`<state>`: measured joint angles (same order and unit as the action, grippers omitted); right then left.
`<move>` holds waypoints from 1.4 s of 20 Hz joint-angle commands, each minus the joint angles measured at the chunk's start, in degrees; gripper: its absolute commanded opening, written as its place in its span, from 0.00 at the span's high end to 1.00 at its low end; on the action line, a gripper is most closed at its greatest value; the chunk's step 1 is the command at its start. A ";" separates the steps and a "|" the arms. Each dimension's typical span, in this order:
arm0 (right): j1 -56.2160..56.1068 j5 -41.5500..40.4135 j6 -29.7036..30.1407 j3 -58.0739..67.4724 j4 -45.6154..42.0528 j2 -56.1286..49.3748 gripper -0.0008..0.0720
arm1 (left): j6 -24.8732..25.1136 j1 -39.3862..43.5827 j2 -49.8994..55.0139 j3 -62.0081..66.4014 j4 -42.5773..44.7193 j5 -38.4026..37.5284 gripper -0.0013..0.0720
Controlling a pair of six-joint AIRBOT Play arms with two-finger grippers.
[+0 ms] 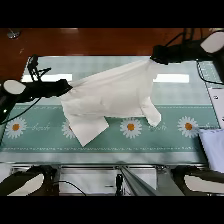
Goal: Fold the shirts.
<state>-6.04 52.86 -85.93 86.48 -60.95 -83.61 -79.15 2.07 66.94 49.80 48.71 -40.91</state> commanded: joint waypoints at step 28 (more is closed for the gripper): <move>39.39 17.38 9.94 -53.83 6.84 28.17 0.14 | 13.62 -13.00 11.34 -14.05 -22.77 -13.07 0.21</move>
<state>33.28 68.31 -76.44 35.27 -54.59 -55.86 -67.44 -15.03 77.03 35.75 31.55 -57.69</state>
